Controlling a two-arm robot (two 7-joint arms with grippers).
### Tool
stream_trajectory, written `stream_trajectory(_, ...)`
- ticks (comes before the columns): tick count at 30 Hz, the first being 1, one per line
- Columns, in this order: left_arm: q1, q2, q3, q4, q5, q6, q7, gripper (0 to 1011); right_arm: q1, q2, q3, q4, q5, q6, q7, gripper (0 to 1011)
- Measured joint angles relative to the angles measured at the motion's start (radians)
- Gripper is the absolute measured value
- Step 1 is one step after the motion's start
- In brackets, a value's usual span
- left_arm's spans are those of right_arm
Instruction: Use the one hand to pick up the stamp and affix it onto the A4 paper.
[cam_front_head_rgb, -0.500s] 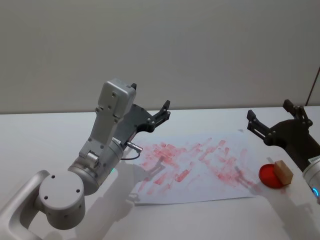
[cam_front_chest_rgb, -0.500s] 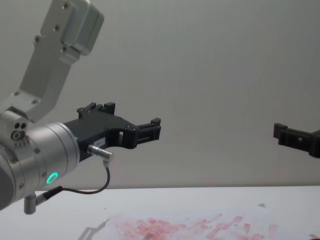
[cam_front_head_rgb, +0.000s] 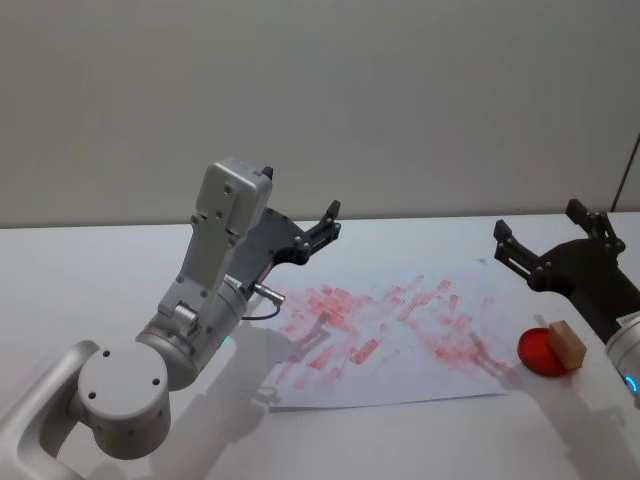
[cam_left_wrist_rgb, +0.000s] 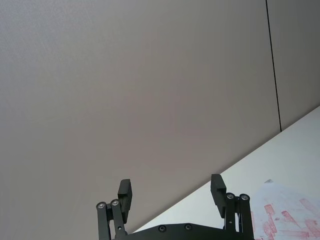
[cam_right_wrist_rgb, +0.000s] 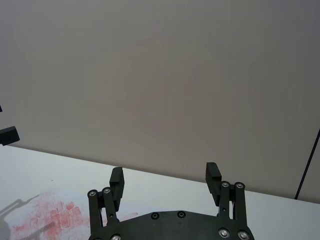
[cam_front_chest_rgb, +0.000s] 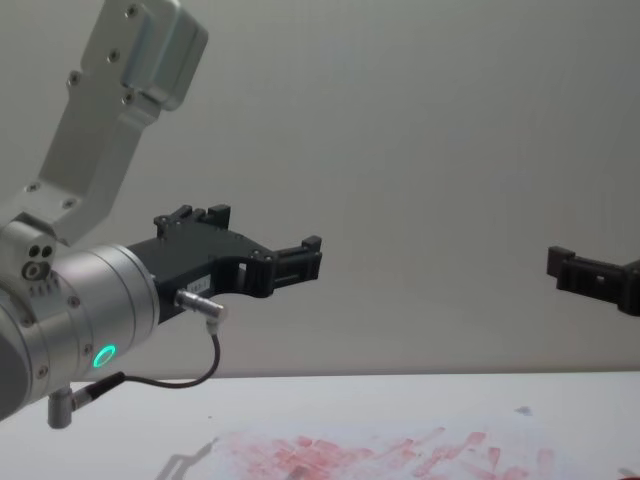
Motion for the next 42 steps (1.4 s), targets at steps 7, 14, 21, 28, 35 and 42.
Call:
stream_trajectory(7, 0.000, 0.000, 0.000, 0.000, 0.000, 0.000, 0.000, 1001, 0.000, 0.000, 0.000, 0.000, 0.000, 0.000, 0.000, 1001)
stream_trajectory(14, 0.000, 0.000, 0.000, 0.000, 0.000, 0.000, 0.000, 1001, 0.000, 0.000, 0.000, 0.000, 0.000, 0.000, 0.000, 1001)
stream_trajectory(21, 0.000, 0.000, 0.000, 0.000, 0.000, 0.000, 0.000, 1001, 0.000, 0.000, 0.000, 0.000, 0.000, 0.000, 0.000, 1001)
stream_trajectory(28, 0.000, 0.000, 0.000, 0.000, 0.000, 0.000, 0.000, 1001, 0.000, 0.000, 0.000, 0.000, 0.000, 0.000, 0.000, 1001)
stream_trajectory(35, 0.000, 0.000, 0.000, 0.000, 0.000, 0.000, 0.000, 1001, 0.000, 0.000, 0.000, 0.000, 0.000, 0.000, 0.000, 1001)
stream_trajectory(42, 0.000, 0.000, 0.000, 0.000, 0.000, 0.000, 0.000, 1001, -0.001, 0.000, 0.000, 0.000, 0.000, 0.000, 0.000, 1001)
